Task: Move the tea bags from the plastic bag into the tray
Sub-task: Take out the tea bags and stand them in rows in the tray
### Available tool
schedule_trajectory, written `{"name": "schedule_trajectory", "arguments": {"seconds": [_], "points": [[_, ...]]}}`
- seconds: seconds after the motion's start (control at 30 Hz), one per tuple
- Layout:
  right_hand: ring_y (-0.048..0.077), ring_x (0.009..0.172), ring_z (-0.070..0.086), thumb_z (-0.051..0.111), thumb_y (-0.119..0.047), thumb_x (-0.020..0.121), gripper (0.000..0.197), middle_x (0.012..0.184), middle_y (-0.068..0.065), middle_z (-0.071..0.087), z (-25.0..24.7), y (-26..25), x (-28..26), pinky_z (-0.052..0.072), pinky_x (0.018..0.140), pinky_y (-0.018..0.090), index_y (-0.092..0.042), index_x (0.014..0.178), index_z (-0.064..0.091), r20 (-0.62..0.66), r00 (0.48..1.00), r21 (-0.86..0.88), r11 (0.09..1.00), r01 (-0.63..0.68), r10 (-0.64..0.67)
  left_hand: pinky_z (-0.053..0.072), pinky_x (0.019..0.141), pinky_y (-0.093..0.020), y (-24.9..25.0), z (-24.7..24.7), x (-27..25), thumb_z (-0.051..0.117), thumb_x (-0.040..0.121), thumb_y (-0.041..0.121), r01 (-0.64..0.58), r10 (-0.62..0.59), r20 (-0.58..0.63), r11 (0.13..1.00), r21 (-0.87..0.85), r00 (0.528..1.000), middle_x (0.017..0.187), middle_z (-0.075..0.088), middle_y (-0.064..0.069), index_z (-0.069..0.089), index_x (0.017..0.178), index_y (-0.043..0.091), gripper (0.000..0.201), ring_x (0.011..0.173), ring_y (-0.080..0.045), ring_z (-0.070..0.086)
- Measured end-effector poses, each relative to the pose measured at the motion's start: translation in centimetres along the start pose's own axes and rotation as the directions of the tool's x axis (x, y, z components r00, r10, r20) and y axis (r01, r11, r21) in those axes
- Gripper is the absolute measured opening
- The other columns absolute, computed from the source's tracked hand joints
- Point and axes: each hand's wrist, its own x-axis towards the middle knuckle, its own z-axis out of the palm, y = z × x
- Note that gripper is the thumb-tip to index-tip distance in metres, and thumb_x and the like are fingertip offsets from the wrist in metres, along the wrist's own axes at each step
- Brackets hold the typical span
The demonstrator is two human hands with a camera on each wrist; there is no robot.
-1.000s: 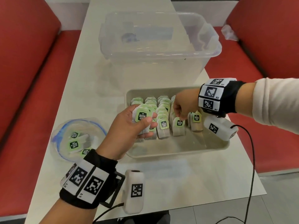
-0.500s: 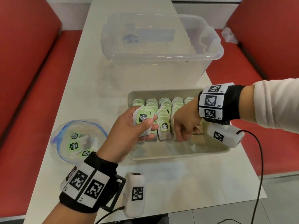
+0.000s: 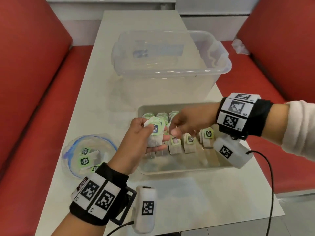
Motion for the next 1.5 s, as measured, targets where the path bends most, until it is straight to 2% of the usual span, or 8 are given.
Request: {"name": "schedule_trajectory", "arguments": {"seconds": [0.1,0.2,0.43,0.63,0.83,1.0,1.2,1.5], "points": [[0.003,0.052,0.054,0.051,-0.035,0.094,0.022,0.082,-0.010,0.068,0.5,-0.9,-2.0,0.043,0.049,0.013,-0.017,0.093,0.063,-0.397,0.915,0.233,0.955,0.184,-0.080,0.060,0.066,-0.032,1.0,0.9,0.0,0.036,0.101,0.017,-0.023,0.021,0.051,0.999,0.038,0.998,0.103,0.066,-0.009,0.046,0.107,0.013,0.013,0.082,-0.021,0.072],[0.004,0.047,0.053,0.059,-0.025,0.091,0.014,0.068,-0.011,0.065,1.7,-0.8,-3.6,0.042,0.047,0.014,-0.019,0.078,0.062,-0.583,0.812,0.347,0.892,0.288,-0.035,0.058,0.061,-0.028,1.9,2.2,0.4,0.039,0.100,0.020,-0.042,0.029,0.113,0.992,0.118,0.993,0.108,0.064,-0.010,0.049,0.107,0.013,0.014,0.087,-0.021,0.071],[0.007,0.047,0.052,0.061,-0.020,0.090,0.015,0.056,-0.012,0.063,2.5,3.6,-8.5,0.039,0.046,0.012,-0.010,0.079,0.065,-0.769,0.609,0.451,0.841,0.299,0.196,0.056,0.079,-0.034,4.1,5.1,2.9,0.057,0.091,0.027,-0.203,0.133,0.173,0.844,0.496,0.976,0.089,0.070,-0.002,0.064,0.083,0.020,0.013,0.078,-0.017,0.063],[0.006,0.046,0.053,0.062,-0.023,0.089,0.017,0.055,-0.015,0.063,3.6,7.8,-10.9,0.041,0.048,0.013,-0.015,0.074,0.065,-0.824,0.447,0.476,0.852,0.216,0.348,0.033,0.044,-0.006,5.5,8.9,6.3,0.065,0.086,0.026,-0.344,0.108,0.348,0.575,0.742,0.931,0.071,0.070,0.000,0.068,0.084,0.013,0.014,0.044,0.007,0.053],[0.002,0.044,0.051,0.062,-0.023,0.088,0.016,0.066,-0.009,0.067,4.2,9.4,-11.7,0.042,0.048,0.016,-0.018,0.074,0.065,-0.844,0.393,0.466,0.862,0.200,0.365,0.046,0.057,-0.017,3.2,13.3,9.7,0.068,0.082,0.027,-0.374,-0.251,0.394,0.124,0.919,0.884,0.063,0.062,0.010,0.065,0.080,0.017,0.010,0.057,0.000,0.059],[0.003,0.044,0.051,0.062,-0.023,0.088,0.018,0.061,-0.011,0.063,4.3,9.8,-11.7,0.041,0.049,0.017,-0.021,0.070,0.062,-0.849,0.395,0.457,0.864,0.211,0.352,0.052,0.052,-0.014,0.8,14.7,11.9,0.064,0.084,0.006,-0.249,-0.488,0.319,0.205,0.947,0.812,0.073,0.065,-0.002,0.052,0.076,0.016,0.018,0.054,-0.001,0.067],[0.006,0.045,0.054,0.062,-0.024,0.088,0.019,0.051,-0.015,0.060,4.2,9.8,-11.5,0.043,0.048,0.016,-0.020,0.069,0.061,-0.848,0.412,0.445,0.870,0.214,0.333,0.054,0.073,-0.025,-1.2,15.1,12.6,0.064,0.086,0.005,-0.156,-0.620,0.270,0.232,0.960,0.737,0.082,0.068,-0.007,0.056,0.079,0.015,0.014,0.064,-0.006,0.069],[0.004,0.046,0.054,0.062,-0.025,0.089,0.019,0.052,-0.016,0.060,4.2,9.7,-11.3,0.040,0.044,0.009,-0.022,0.070,0.062,-0.844,0.440,0.423,0.885,0.196,0.306,0.053,0.054,-0.018,-3.1,15.1,12.7,0.064,0.085,0.003,-0.100,-0.573,0.199,0.199,0.975,0.795,0.069,0.063,-0.004,0.051,0.078,0.009,0.016,0.047,-0.003,0.063]]}}
